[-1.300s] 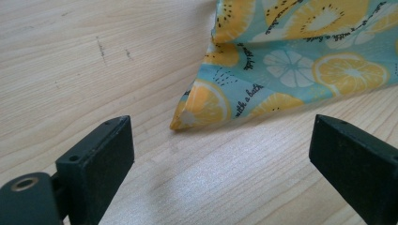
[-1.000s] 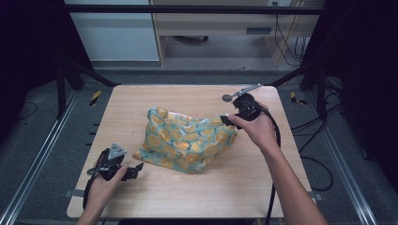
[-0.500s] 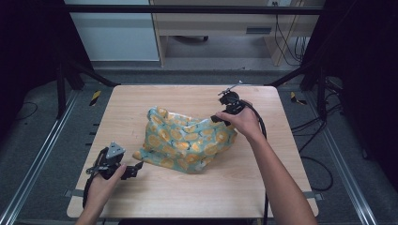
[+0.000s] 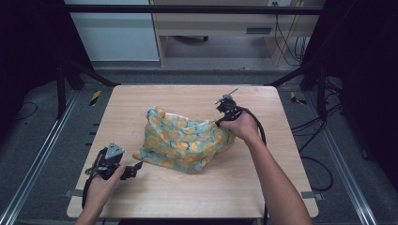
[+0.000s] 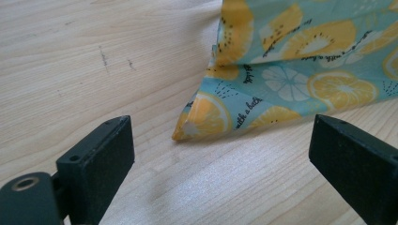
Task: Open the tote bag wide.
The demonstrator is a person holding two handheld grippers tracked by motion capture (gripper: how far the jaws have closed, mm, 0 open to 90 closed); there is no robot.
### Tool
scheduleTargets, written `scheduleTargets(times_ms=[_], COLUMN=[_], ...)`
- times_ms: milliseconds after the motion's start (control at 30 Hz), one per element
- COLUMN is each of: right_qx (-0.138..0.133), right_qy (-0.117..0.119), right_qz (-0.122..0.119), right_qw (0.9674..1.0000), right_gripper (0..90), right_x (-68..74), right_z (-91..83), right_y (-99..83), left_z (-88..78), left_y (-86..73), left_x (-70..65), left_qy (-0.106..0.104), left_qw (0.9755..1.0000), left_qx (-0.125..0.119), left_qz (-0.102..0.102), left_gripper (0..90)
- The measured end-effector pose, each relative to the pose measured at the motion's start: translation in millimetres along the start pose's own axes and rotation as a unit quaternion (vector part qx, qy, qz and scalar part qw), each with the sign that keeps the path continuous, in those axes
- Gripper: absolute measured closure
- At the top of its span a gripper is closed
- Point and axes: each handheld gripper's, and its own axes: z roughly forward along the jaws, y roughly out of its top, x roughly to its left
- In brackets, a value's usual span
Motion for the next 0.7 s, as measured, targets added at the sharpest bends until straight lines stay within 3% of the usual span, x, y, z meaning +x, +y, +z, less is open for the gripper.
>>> scheduleTargets(times_ms=[100, 300, 367, 400, 567, 667, 700], right_qx=[-0.014, -0.052, -0.092, -0.092, -0.150, -0.164, -0.177], right_qy=[-0.004, -0.008, -0.007, -0.007, 0.007, 0.016, 0.024], right_qz=[0.001, -0.002, -0.013, -0.013, -0.033, -0.044, -0.055], right_qw=[0.9999, 0.9986, 0.9956, 0.9956, 0.9881, 0.9852, 0.9823], right_gripper=[89.6, 90.0, 90.0, 90.0, 90.0, 90.0, 90.0], right_x=[1.7, 5.9, 12.5, 12.5, 33.2, 41.5, 49.7], right_z=[-5.6, -21.8, -38.2, -38.2, -68.6, -78.8, -88.1], right_y=[-0.8, -3.9, -8.7, -8.7, -19.2, -22.7, -26.3], left_z=[-0.5, -0.8, -1.3, -1.3, -2.6, -2.5, -2.1], left_y=[0.6, 1.1, 1.3, 1.3, 0.9, 1.0, 1.0], left_x=[0.3, -1.3, -2.1, -2.1, -1.8, -1.6, -1.7], left_qy=[0.003, 0.004, 0.005, 0.005, 0.013, 0.014, 0.014], left_qw=[1.0000, 1.0000, 0.9999, 0.9999, 0.9999, 0.9998, 0.9998], left_qx=[-0.001, -0.001, -0.003, -0.003, -0.002, -0.002, -0.002], left_qz=[0.003, 0.007, 0.008, 0.008, 0.011, 0.011, 0.011], left_gripper=[6.7, 6.7, 6.7, 6.7, 6.7, 6.7, 6.7])
